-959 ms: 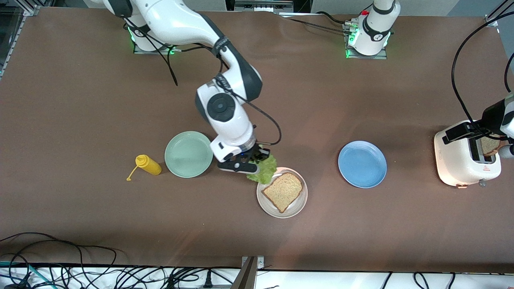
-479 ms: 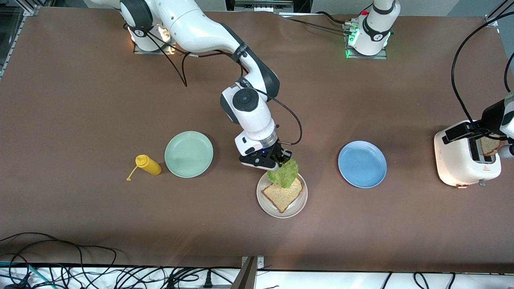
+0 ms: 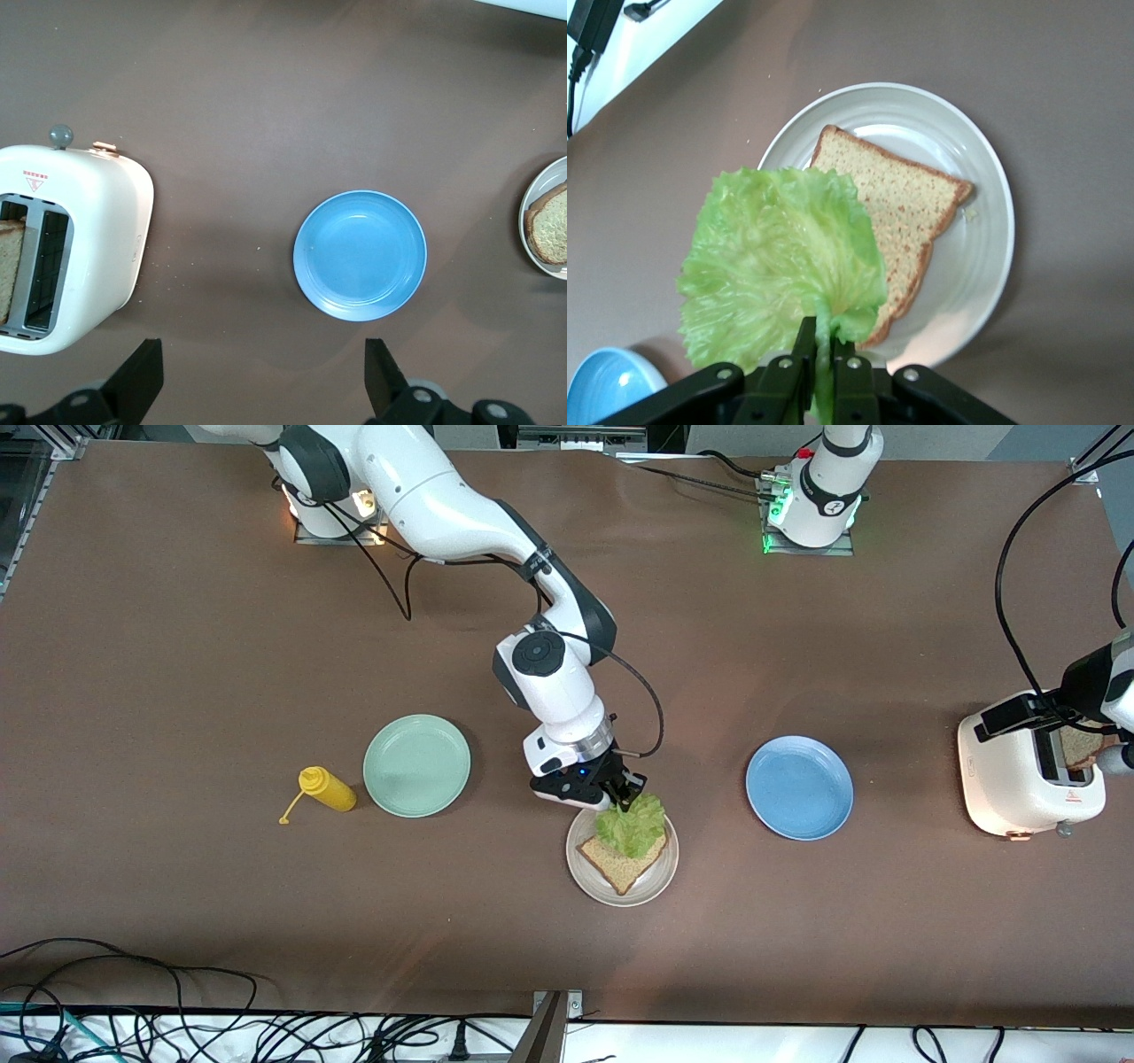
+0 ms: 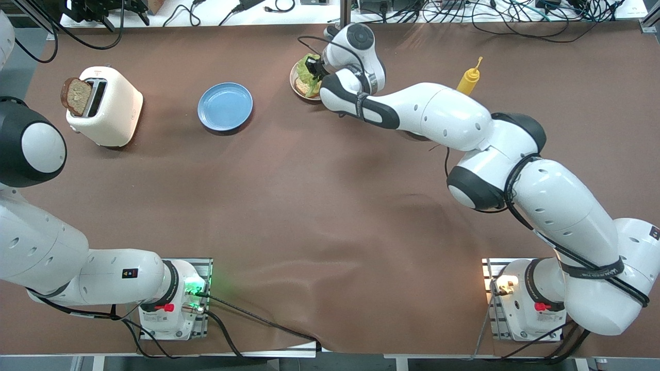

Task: Make sandwich on beige plate with both arms
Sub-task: 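Lower the lettuce onto the bread slice and open the right gripper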

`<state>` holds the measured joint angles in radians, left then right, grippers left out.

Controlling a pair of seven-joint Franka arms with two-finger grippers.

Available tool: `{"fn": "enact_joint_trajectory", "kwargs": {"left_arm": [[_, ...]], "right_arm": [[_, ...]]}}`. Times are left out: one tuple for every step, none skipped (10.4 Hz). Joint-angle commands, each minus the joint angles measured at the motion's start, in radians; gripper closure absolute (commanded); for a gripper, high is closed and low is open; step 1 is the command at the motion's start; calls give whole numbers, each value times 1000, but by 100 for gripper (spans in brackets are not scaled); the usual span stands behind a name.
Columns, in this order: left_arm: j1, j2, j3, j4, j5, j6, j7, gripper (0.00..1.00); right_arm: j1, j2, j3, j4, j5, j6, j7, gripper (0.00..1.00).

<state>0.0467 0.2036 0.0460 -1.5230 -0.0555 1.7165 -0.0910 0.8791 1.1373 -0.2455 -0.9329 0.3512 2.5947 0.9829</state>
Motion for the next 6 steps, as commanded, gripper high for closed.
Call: {"fn": "enact_joint_trajectory", "kwargs": {"left_arm": [[10,-15,9,-11,-12,-31,13,0],[15,-15,11,-11,12,-34,19,0],[15,-18,11,-13,22,-40,28,0],[15,-17,11,-13,22,-40,30,0],[21,-17,12,-14,19,-41,28,0],[41,-18,11,-14,8,-40,27,0]], "right_arm": [[9,58,-26,57,44,59,14,100],[9,58,-26,57,46,59,14,100],[8,59,-27,57,46,61,11,100],[4,65,-28,57,46,61,8,100],[1,71,-28,57,45,62,5,100],[-3,76,-28,57,46,80,3,100]]}}
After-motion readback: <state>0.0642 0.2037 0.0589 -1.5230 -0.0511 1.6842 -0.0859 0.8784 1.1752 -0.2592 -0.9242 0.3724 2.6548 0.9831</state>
